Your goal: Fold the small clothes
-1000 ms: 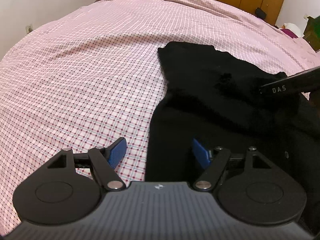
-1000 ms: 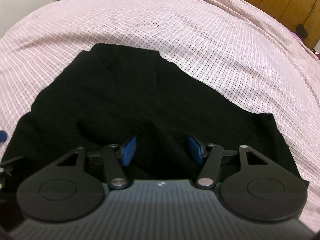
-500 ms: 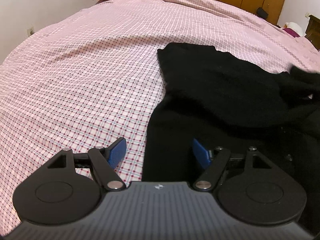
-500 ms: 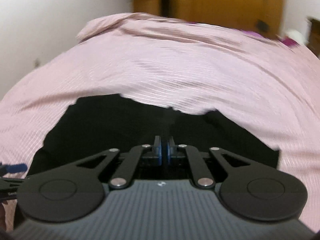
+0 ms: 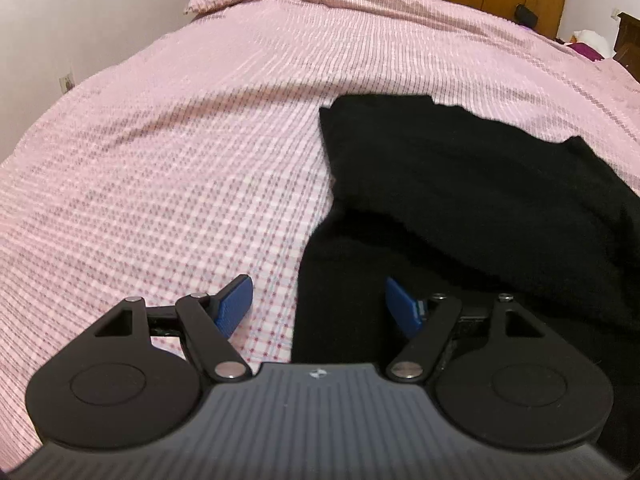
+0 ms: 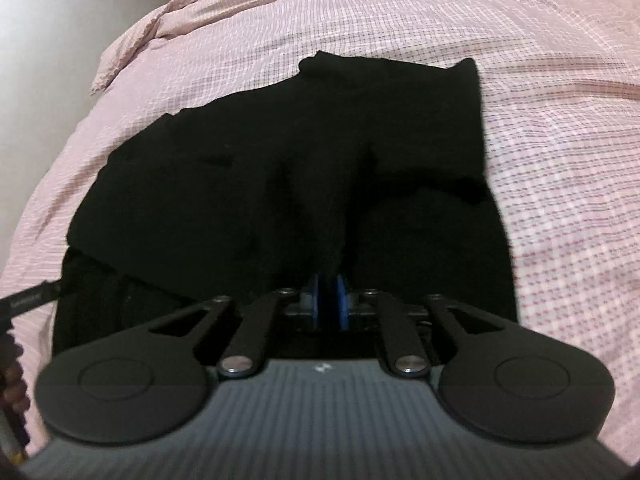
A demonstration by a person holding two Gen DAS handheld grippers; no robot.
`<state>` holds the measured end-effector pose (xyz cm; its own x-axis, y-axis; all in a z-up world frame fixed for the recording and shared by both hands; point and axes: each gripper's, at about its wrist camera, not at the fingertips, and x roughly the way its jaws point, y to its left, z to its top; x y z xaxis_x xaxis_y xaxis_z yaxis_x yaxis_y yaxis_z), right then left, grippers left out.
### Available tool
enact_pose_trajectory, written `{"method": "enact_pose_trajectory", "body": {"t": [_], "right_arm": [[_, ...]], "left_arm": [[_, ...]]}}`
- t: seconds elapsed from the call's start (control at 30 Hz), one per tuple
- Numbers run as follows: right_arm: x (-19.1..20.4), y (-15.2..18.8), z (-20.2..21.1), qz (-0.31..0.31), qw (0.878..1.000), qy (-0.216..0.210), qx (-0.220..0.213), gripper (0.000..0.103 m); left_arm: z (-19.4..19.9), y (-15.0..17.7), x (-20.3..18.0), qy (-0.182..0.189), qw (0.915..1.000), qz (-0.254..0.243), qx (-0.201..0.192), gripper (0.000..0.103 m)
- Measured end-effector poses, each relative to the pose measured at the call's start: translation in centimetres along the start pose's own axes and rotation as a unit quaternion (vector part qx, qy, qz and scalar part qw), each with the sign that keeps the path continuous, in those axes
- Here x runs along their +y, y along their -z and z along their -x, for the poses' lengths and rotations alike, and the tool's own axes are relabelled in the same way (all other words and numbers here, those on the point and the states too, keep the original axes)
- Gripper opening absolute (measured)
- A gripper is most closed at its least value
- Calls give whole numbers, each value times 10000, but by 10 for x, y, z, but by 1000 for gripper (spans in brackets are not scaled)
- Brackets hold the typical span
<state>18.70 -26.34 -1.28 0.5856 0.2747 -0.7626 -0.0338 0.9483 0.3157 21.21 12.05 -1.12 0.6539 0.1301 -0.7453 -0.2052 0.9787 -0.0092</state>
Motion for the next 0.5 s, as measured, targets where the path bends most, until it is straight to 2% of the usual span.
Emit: {"method": "enact_pose_trajectory", "body": {"t": [0.13, 0.2, 0.23, 0.37, 0.47, 0.5], "right_arm": [[-1, -12, 21, 246, 9989, 81, -390, 18], [-2, -24, 24, 436, 9967, 171, -667, 49], [-2, -31, 21, 514, 9956, 186, -760, 55], [0, -62, -14, 841, 9931, 187, -795, 55], [0, -74, -45, 857, 9944, 218, -584, 54], [0, -75, -53, 839, 9951, 168, -503, 50]], "left_arm": [[13, -13, -2, -29, 9997, -110, -222, 78], [16, -21, -6, -38, 9993, -214, -303, 78], [17, -25, -10, -47, 9991, -261, -339, 78], [14, -38, -22, 105, 9982, -335, -490, 78], [3, -46, -33, 209, 9978, -384, -495, 78], [-2, -48, -36, 248, 9976, -417, -489, 78]]}}
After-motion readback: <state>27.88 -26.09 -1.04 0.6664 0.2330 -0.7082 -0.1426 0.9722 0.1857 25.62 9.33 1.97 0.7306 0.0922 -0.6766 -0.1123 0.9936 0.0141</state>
